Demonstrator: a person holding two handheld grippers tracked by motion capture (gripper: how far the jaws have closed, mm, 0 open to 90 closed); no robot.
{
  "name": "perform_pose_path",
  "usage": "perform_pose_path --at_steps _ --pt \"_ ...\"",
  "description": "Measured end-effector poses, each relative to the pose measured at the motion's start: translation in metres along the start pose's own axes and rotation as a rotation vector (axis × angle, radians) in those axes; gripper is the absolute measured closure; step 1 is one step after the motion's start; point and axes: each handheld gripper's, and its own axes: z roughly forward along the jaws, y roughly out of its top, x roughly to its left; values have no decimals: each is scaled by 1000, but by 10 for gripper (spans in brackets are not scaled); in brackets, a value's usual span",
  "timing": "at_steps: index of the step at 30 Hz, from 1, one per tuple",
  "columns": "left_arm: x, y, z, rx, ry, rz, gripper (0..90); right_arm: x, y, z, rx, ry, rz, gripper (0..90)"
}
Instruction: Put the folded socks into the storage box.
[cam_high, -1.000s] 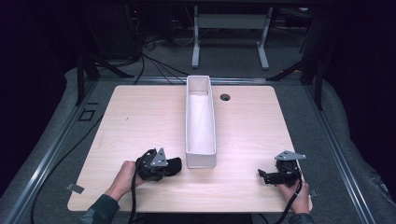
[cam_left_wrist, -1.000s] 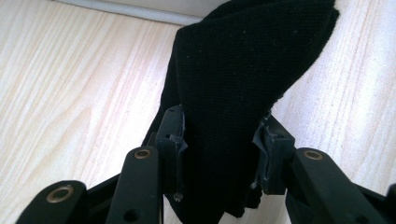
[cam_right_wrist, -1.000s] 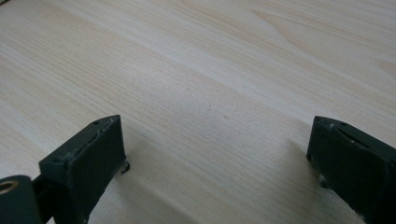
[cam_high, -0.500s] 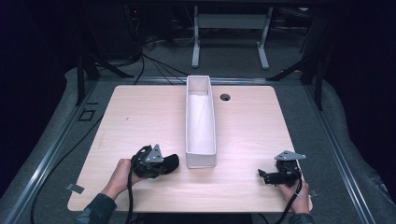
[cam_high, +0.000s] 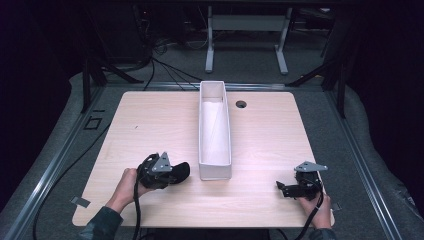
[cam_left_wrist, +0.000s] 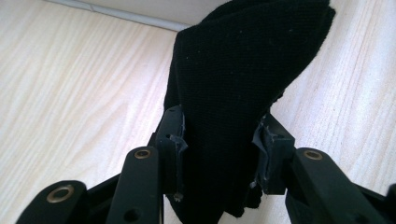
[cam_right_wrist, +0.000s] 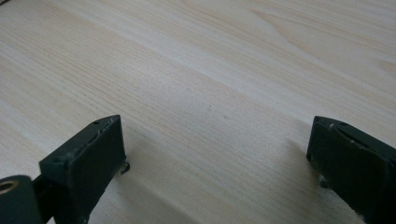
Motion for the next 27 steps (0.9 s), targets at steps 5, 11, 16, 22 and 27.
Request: perform_pose_path --at_steps 5,11,16,22,27 --pt "3 2 -6 -7 14 1 605 0 0 0 0 0 0 39" --pt "7 6 -16 -21 23 -5 604 0 0 0 -1 0 -1 38" --pt "11 9 -25 -28 36 -4 604 0 0 0 -1 0 -1 39" --pt "15 12 -34 -36 50 1 605 0 0 0 0 0 0 39" --pt "17 16 -40 -48 54 0 605 0 0 0 0 0 -1 38"
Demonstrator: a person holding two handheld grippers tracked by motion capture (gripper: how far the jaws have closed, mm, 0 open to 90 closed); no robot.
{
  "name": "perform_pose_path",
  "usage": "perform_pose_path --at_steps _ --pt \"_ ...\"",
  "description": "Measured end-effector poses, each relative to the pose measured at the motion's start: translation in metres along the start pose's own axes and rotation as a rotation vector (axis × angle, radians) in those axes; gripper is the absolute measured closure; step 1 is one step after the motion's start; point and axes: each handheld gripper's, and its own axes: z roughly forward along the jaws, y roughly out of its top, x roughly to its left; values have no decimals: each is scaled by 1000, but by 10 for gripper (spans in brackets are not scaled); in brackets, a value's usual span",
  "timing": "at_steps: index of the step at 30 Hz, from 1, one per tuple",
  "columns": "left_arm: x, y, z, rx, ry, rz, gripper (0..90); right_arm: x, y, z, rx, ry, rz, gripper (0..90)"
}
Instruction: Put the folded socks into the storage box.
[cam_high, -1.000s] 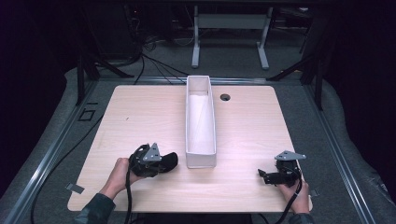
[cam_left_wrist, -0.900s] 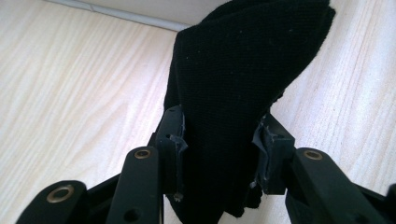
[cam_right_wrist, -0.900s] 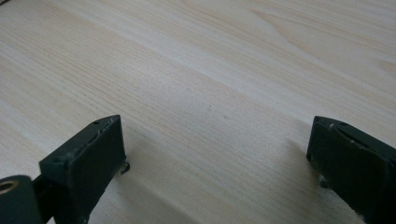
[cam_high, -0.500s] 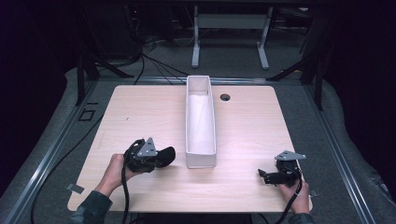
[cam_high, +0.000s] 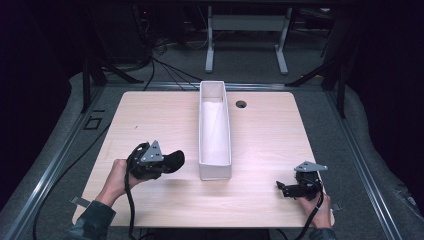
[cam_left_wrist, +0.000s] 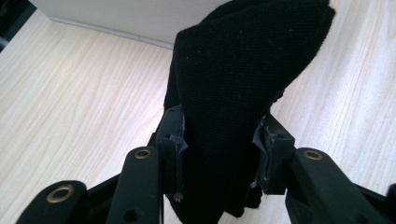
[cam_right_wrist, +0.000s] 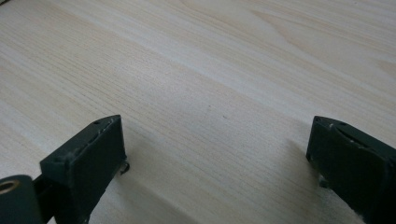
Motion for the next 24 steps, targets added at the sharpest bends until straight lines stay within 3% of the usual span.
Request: perform_pose_path --at_steps 24 --pt "18 15 -28 -57 37 -9 603 0 1 1 11 -7 4 0"
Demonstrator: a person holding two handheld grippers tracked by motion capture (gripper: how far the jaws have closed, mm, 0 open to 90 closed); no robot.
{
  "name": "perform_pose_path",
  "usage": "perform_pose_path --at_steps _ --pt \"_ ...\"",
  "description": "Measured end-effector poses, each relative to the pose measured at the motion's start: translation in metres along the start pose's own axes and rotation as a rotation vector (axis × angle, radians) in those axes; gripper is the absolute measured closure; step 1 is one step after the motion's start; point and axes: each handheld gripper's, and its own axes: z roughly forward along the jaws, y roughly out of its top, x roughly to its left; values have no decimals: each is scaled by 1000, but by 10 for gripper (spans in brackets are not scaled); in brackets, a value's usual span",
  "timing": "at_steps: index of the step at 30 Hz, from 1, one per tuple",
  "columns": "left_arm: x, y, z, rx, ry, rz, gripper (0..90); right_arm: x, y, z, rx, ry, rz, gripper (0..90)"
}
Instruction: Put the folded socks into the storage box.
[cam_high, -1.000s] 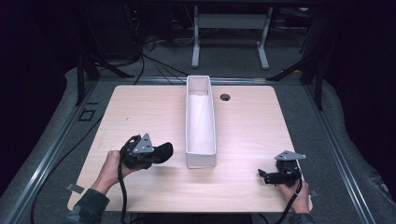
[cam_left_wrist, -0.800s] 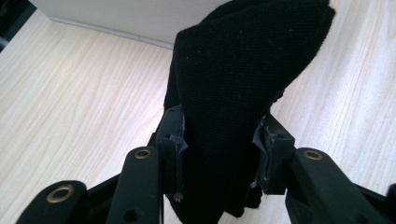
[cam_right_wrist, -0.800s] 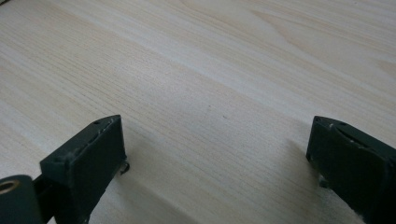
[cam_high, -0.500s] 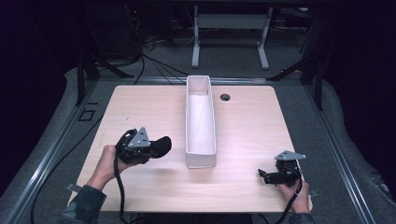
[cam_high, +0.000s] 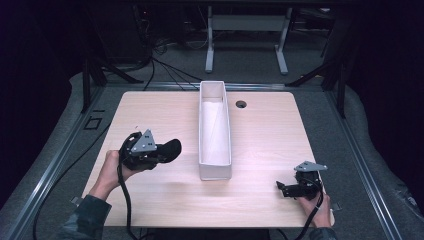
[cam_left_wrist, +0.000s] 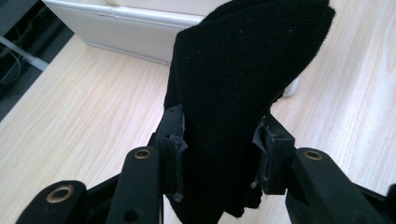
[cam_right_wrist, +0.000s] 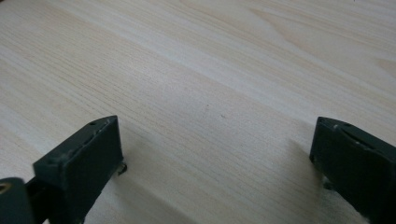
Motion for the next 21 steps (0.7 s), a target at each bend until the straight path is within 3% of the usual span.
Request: perform_pose_path --at_steps 21 --pt "11 20 -13 -45 29 13 603 0 0 0 2 4 3 0"
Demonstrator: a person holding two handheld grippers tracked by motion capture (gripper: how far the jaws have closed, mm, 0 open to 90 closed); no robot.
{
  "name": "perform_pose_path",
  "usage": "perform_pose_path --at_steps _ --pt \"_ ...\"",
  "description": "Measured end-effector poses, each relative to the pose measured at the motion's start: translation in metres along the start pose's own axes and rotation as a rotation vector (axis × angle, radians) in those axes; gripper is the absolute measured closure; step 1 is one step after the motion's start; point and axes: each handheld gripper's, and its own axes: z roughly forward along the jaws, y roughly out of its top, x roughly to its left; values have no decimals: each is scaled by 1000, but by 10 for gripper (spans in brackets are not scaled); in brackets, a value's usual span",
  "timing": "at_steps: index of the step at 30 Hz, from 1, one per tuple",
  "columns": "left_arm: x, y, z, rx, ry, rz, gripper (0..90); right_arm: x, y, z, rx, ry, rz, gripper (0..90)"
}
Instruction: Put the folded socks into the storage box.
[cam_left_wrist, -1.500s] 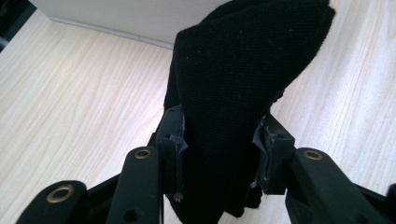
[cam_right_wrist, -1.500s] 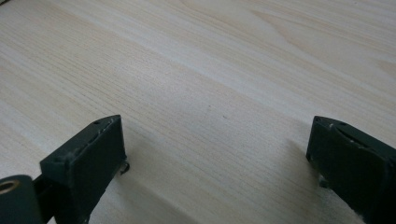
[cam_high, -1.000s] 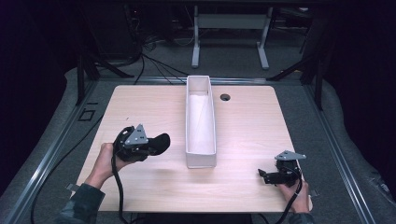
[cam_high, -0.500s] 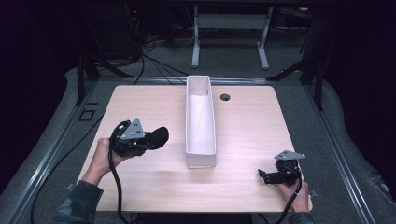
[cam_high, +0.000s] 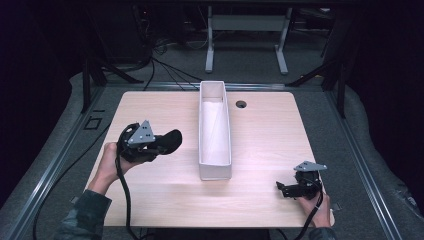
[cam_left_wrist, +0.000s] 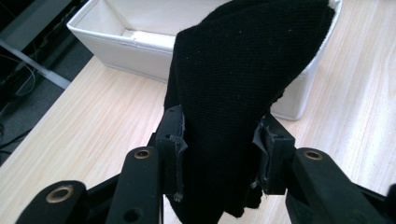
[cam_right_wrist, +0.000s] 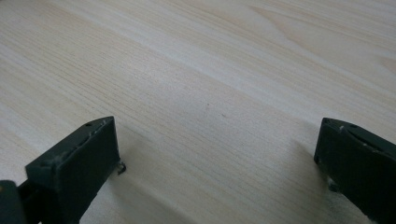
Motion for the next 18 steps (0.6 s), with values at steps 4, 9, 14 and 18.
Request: perform_pose_path --at_steps 4,9,14,18 --pt "2 4 -1 -8 4 2 603 0 0 0 0 0 0 0" --pt "5 10 -2 -21 3 2 603 0 0 0 0 0 0 0" --pt "7 16 -2 -28 2 6 603 0 0 0 0 0 0 0" --pt "8 20 -1 -35 3 11 603 0 0 0 0 1 0 0"
